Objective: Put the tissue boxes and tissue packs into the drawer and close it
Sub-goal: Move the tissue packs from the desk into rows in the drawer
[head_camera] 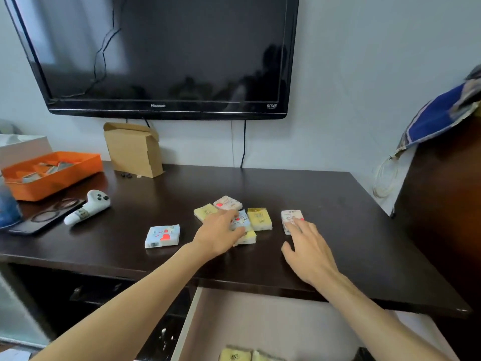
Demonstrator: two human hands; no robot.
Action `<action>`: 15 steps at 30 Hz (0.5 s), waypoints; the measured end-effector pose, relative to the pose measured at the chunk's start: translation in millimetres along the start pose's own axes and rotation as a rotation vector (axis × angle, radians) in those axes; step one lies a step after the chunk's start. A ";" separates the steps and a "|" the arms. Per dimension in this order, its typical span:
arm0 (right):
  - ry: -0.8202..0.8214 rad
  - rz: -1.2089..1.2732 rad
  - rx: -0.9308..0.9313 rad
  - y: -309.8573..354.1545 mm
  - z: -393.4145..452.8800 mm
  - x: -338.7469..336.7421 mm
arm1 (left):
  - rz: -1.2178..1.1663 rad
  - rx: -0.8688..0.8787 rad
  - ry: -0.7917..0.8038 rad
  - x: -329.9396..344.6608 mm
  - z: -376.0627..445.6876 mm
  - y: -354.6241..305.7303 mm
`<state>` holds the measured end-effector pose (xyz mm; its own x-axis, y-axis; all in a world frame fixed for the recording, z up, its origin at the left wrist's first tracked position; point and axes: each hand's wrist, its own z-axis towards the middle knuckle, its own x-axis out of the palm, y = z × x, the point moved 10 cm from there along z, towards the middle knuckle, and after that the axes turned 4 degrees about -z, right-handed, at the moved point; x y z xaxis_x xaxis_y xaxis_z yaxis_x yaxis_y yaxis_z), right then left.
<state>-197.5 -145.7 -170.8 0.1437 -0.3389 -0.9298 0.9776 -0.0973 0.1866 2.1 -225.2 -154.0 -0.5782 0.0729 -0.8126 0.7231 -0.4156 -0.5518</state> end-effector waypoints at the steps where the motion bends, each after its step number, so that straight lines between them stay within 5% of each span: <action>1: -0.020 -0.011 0.002 0.3 -0.1 -2.0 | -0.023 -0.015 0.012 2.1 1.6 3.8; 8: -0.061 -0.021 -0.009 0.7 0.1 -2.2 | -0.111 0.056 -0.251 -48.1 -18.6 26.1; 15: -0.165 -0.103 -0.075 11.4 -6.2 -15.0 | 0.122 0.126 -0.103 -11.5 -45.8 35.5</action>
<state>-187.6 -136.0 -156.7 0.0209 -0.4803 -0.8769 0.9954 -0.0718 0.0630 51.7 -199.3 -172.8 -0.5296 -0.0753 -0.8449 0.7408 -0.5262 -0.4174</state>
